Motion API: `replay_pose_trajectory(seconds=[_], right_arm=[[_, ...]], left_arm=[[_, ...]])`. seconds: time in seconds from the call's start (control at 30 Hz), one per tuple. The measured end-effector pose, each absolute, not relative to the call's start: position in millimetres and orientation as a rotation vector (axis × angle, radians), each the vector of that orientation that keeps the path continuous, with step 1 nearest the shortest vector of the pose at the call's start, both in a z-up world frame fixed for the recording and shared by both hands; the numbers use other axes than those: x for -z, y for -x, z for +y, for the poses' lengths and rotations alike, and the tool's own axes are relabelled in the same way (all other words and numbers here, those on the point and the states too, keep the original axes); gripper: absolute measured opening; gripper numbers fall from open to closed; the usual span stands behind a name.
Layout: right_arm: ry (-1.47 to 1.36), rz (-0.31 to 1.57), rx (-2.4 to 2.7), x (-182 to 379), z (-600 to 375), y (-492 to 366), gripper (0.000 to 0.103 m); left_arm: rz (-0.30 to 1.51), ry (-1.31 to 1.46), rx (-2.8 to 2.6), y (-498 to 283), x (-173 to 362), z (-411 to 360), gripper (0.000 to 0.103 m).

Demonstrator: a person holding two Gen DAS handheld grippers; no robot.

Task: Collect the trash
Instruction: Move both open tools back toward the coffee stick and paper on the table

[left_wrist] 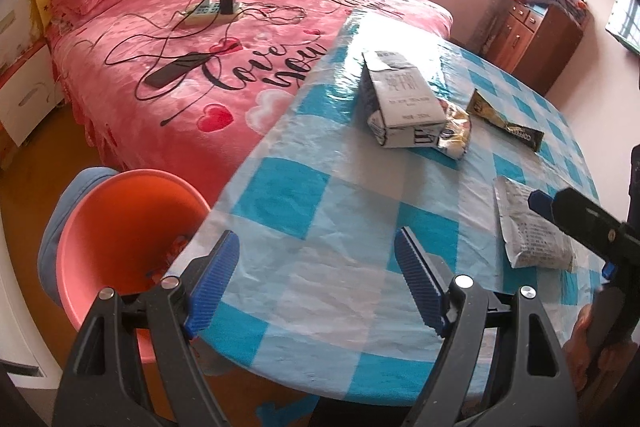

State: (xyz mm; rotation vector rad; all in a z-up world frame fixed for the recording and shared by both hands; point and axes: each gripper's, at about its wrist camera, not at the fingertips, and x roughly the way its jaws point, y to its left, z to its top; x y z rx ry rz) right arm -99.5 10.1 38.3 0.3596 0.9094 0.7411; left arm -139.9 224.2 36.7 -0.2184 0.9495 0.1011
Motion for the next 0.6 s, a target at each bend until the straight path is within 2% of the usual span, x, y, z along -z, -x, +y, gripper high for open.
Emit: replay_pose_trajectory(seconds=[0.6], right_arm=[[-0.494, 0.827, -0.523, -47.0, -94.4, 66.7, 0.094]], left_arm=[[0.928, 0.116, 0.042, 98.3, -56.5, 140.9, 0.080]])
